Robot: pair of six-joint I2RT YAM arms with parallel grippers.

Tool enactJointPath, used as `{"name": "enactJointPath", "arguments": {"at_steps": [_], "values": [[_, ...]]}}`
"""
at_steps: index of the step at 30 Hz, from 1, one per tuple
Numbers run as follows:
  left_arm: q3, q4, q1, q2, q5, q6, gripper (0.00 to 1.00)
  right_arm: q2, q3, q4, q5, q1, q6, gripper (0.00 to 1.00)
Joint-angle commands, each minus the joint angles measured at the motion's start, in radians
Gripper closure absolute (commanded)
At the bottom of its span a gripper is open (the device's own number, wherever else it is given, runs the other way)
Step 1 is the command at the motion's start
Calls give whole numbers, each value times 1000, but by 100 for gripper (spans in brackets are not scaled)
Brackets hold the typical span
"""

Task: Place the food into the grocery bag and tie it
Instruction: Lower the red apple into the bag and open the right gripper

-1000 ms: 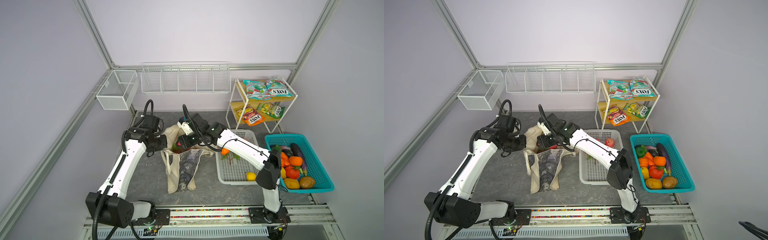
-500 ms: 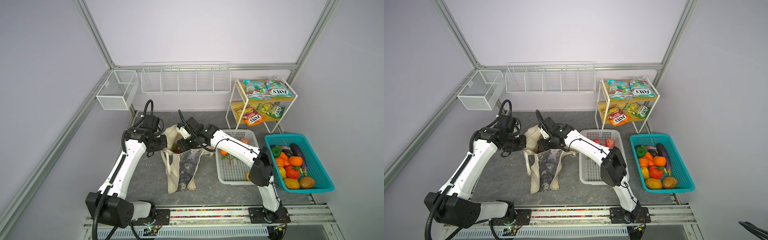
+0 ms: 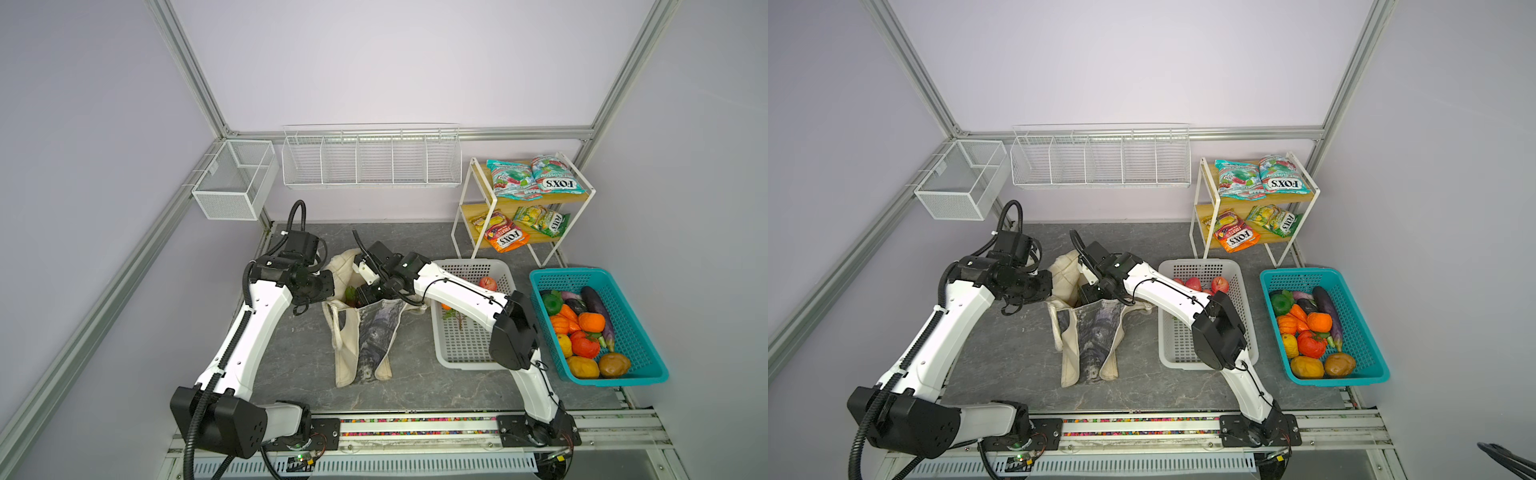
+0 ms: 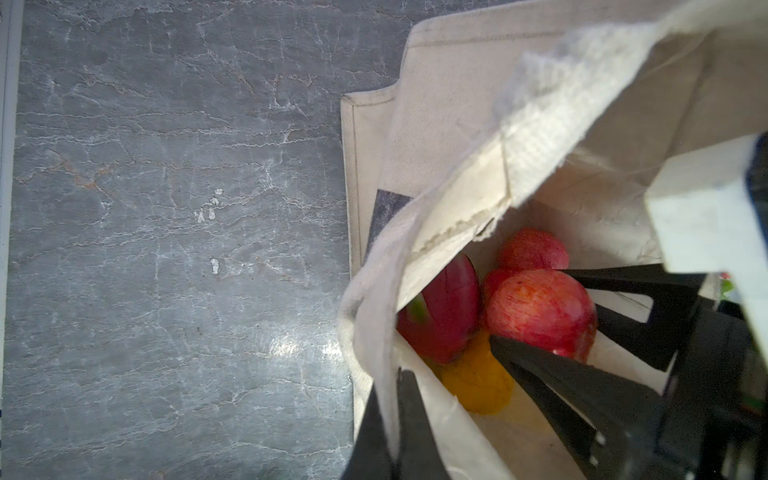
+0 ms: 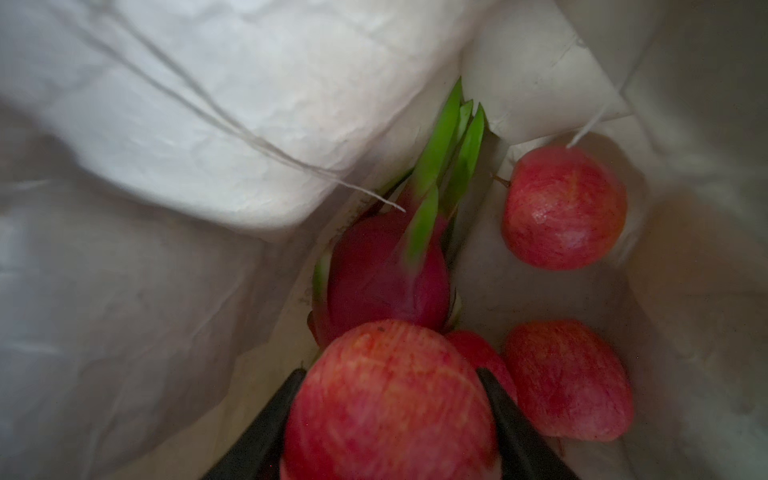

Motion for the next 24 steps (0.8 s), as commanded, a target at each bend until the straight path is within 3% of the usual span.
{"name": "enactJointPath", "arguments": {"at_steps": [1,13,24], "values": [[-2,1,4,-2,12,-8,100,30,-34,15,18,6,-26,59],[7,0,4,15,12,4,100,57,-54,32,17,7,-24,46],[12,1,4,17,9,9,100,33,-44,29,40,6,-39,14]]}}
